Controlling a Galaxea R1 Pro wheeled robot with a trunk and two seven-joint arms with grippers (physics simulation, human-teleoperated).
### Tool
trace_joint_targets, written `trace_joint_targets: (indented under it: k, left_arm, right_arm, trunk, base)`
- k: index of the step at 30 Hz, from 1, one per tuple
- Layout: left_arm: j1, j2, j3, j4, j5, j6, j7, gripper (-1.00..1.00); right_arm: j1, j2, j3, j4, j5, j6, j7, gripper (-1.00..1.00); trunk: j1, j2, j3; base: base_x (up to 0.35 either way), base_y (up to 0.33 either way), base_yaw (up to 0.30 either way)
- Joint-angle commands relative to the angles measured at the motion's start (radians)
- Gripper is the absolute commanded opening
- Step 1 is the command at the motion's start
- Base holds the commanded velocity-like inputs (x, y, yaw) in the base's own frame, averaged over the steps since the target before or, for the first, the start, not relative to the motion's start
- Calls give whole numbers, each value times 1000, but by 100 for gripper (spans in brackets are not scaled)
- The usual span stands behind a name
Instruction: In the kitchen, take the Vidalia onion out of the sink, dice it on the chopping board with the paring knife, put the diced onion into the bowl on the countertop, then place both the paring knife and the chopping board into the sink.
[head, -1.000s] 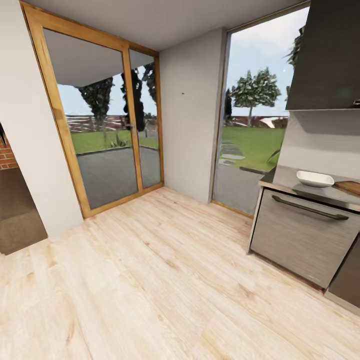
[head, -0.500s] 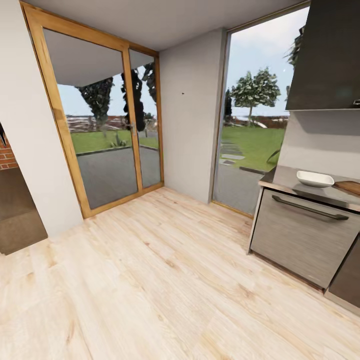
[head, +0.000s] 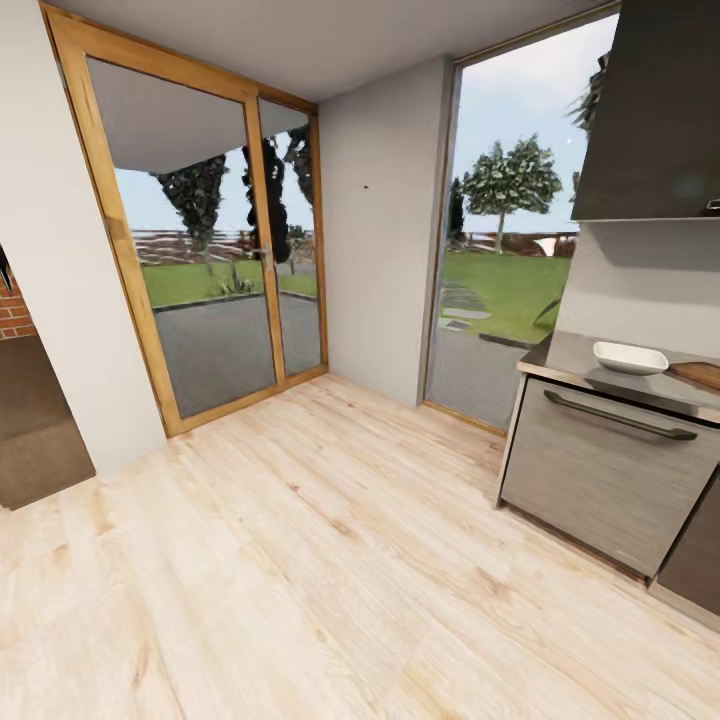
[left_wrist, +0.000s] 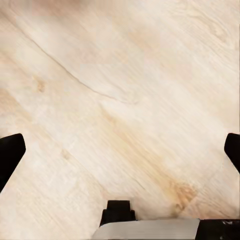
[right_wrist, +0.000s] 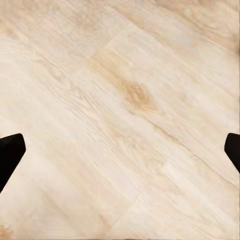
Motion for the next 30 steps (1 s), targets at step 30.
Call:
trace_joint_targets:
  k: [30]
  left_arm:
    - [1,17,1,23,4,-154,2,100]
  right_arm:
    - [-1,-17,-2,-174,18,-47,-63,100]
  trunk:
    - [0,0,1]
  base:
    - [0,0,-19]
